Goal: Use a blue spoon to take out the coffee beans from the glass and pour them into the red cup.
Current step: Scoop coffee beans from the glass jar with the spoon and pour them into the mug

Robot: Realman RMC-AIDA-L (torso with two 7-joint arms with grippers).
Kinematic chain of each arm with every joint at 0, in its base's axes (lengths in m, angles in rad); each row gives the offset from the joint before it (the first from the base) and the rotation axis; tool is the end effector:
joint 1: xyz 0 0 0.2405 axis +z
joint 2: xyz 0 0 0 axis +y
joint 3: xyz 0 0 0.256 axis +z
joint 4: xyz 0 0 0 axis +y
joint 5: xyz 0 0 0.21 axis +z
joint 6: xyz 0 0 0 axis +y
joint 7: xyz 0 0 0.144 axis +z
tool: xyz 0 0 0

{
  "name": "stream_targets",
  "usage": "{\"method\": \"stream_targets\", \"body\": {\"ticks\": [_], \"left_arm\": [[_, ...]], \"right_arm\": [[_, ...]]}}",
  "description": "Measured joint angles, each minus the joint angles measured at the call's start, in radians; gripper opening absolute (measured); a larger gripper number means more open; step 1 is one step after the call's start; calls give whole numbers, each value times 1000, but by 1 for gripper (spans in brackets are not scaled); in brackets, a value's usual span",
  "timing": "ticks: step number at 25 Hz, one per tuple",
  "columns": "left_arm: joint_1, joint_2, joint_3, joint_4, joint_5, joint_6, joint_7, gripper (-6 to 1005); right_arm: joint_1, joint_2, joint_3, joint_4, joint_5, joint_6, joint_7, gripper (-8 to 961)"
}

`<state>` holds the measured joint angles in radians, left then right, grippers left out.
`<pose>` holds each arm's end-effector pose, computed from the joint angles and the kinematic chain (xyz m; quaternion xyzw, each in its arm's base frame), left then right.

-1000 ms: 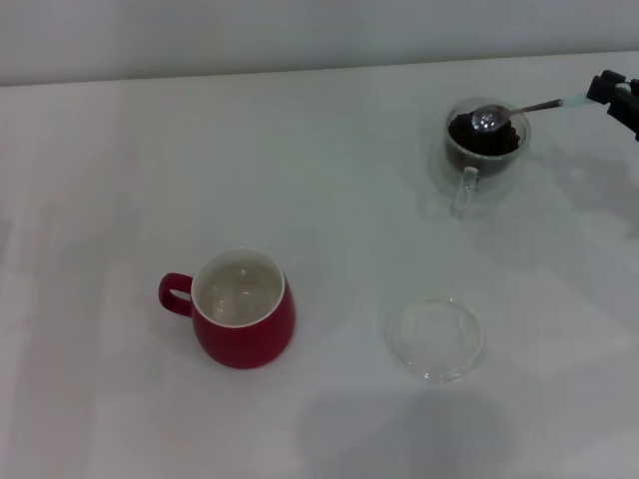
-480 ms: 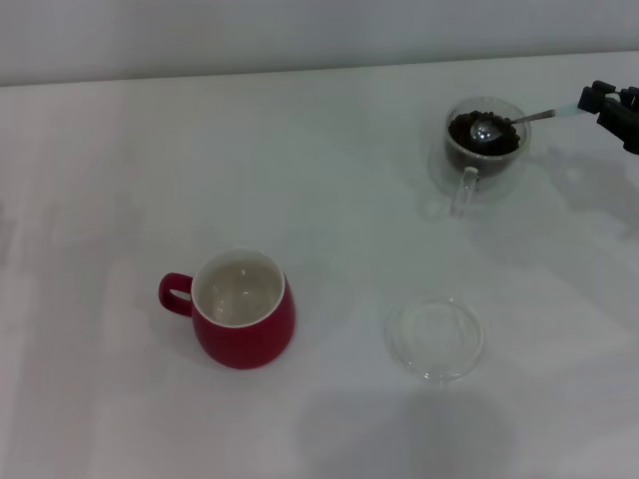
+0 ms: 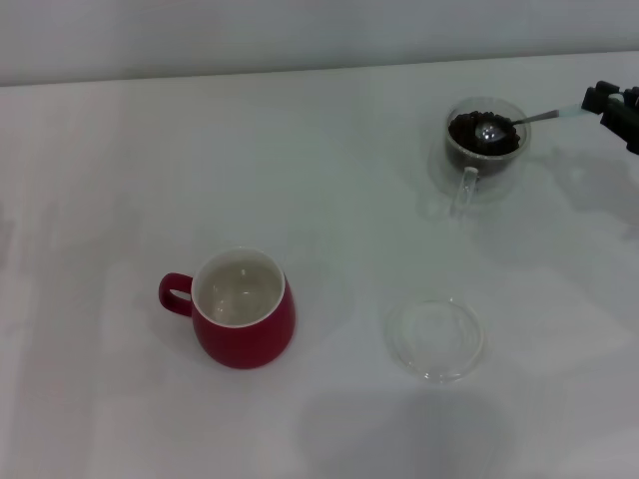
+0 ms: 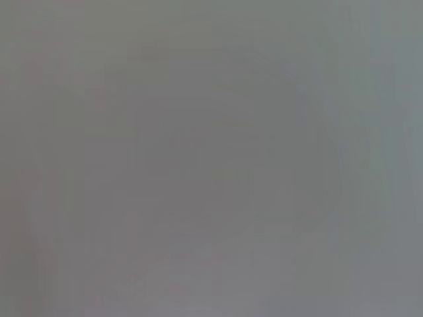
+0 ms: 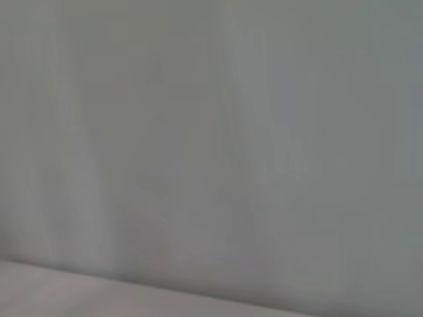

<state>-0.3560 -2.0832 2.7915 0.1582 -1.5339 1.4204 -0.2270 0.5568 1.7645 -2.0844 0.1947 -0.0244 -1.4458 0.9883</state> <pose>-0.3481 0.2873 0.0117 -0.5834 -0.2670 -0.3778 0.6676 0.3711 0.3275 0.0936 -0.8204 0.3102 0.2948 0.3791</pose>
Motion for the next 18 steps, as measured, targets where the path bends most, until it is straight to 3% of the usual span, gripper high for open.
{"method": "stream_targets", "body": {"ticks": [18], "left_arm": [[-8,0,0,3,-1,0,0,834]], "right_arm": [[9,-8,-94,0,-3,0,82,151]]}}
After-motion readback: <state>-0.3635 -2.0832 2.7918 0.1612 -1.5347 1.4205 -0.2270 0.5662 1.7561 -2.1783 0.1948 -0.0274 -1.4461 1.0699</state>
